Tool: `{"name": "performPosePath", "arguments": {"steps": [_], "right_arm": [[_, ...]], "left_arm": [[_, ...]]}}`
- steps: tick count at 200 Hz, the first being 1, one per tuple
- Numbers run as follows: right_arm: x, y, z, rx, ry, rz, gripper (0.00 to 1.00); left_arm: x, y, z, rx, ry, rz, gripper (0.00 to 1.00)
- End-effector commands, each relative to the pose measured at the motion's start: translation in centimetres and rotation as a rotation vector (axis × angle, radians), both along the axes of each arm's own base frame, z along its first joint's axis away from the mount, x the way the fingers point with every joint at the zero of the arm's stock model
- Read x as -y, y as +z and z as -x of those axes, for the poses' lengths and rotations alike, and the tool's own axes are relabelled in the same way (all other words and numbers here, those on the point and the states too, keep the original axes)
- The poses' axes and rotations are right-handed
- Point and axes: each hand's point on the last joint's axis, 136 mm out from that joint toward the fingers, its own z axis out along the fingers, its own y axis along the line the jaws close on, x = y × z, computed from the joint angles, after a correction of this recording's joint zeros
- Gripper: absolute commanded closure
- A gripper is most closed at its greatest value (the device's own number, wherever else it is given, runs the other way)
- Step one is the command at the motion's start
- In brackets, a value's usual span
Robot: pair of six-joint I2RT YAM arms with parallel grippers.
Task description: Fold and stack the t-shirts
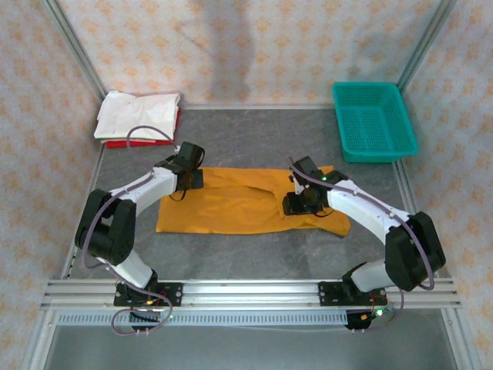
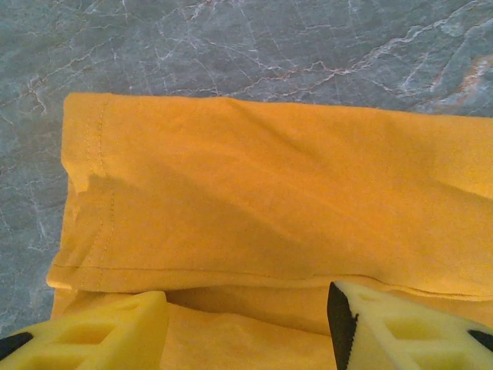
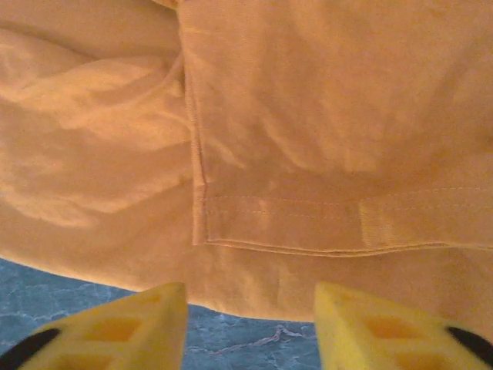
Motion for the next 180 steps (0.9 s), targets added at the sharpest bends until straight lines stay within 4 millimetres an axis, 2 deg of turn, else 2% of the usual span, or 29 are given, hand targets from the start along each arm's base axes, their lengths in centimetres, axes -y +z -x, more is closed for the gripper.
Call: {"name": "performPosePath", "arguments": {"steps": [1, 8, 20, 39, 54, 76, 96, 111, 138, 163, 172, 180], "right_arm": [[0.7, 1.7, -1.9, 0.089, -0.095, -0.013, 0.47], [0.9, 2.5, -2.5, 0.114, -0.131, -0.044, 0.45], [2.6, 3.3, -4.0, 0.146, -0.261, -0.094, 0.45], [6.1, 2.7, -5.2, 0.115, -0.49, -0.211, 0.46], [8.6, 1.7, -4.9, 0.086, -0.611, -0.215, 0.46], [10.6, -0.1, -3.9, 0.018, -0.724, -0.25, 0.45], [10.5, -1.3, -3.5, -0.041, -0.769, -0.334, 0.45], [10.1, -1.7, -4.0, -0.049, -0.782, -0.38, 0.45], [10.4, -3.2, -4.7, -0.054, -0.826, -0.38, 0.46], [10.2, -3.9, -5.7, -0.046, -0.834, -0.407, 0.56], [10.3, -4.0, -6.0, -0.043, -0.84, -0.41, 0.62], [10.2, -4.0, -6.1, -0.043, -0.838, -0.414, 0.72]], "left_arm": [[0.3, 1.4, -1.7, 0.024, -0.016, 0.003, 0.42], [0.7, 1.7, -2.2, 0.028, -0.03, 0.016, 0.42], [1.4, 2.0, -3.0, 0.032, -0.05, 0.036, 0.42], [2.1, 2.2, -4.0, 0.026, -0.072, 0.048, 0.42], [2.7, 2.2, -4.4, 0.013, -0.092, 0.056, 0.42], [3.9, 2.0, -4.0, 0.0, -0.151, 0.051, 0.41], [4.8, 1.3, -3.4, -0.02, -0.191, 0.054, 0.41], [5.0, 0.6, -3.0, -0.039, -0.2, 0.059, 0.41], [5.0, -0.2, -2.5, -0.064, -0.203, 0.058, 0.41], [4.8, -0.2, -2.4, -0.059, -0.199, 0.053, 0.41], [4.8, -0.3, -2.3, -0.061, -0.197, 0.055, 0.41], [4.9, -0.3, -2.3, -0.06, -0.196, 0.055, 0.41]]}}
